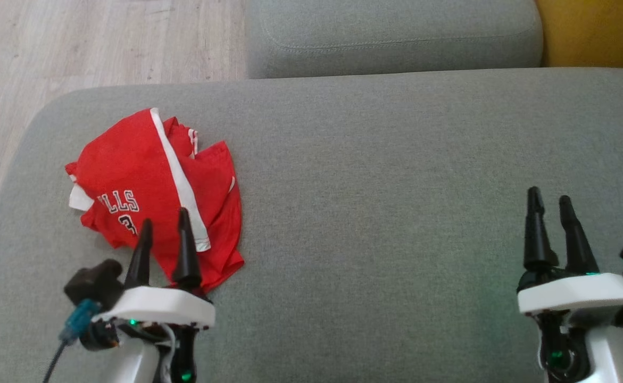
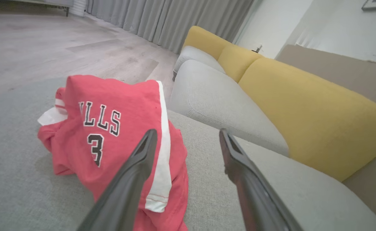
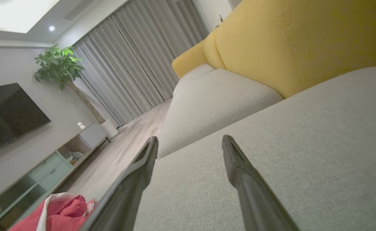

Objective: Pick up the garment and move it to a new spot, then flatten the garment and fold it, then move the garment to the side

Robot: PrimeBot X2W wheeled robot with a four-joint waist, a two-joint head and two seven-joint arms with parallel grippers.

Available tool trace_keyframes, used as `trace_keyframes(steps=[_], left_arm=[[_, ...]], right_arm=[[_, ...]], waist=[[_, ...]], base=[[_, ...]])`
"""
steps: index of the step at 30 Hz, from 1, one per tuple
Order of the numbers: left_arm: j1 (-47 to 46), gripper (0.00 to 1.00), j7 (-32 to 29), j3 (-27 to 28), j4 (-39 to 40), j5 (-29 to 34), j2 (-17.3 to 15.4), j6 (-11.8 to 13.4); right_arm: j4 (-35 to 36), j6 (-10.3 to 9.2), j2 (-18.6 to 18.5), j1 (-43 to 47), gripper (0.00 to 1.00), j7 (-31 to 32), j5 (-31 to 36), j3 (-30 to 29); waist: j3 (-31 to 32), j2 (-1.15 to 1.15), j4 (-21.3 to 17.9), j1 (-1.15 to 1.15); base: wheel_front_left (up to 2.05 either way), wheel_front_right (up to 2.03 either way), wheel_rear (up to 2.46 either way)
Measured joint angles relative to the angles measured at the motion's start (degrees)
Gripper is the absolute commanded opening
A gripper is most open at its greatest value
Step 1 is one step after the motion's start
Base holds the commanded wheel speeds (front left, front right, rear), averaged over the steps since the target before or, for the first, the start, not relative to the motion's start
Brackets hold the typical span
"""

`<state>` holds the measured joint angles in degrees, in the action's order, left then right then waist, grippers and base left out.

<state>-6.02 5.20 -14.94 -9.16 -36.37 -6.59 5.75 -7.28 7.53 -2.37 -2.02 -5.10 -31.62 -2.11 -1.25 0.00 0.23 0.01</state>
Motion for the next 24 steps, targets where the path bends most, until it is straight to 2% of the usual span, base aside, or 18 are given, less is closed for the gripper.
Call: trace_keyframes(steps=[24], left_arm=[[-5.59,1.0,4.02,-16.13,-2.61,16.33,-6.13,7.97]], right_arm=[[2.47,0.0,-0.02,0.01,1.0,-4.0,22.35,2.66]], waist=[[-0.16,0.0,0.12,0.0]], base=[[0.0,0.0,0.0]])
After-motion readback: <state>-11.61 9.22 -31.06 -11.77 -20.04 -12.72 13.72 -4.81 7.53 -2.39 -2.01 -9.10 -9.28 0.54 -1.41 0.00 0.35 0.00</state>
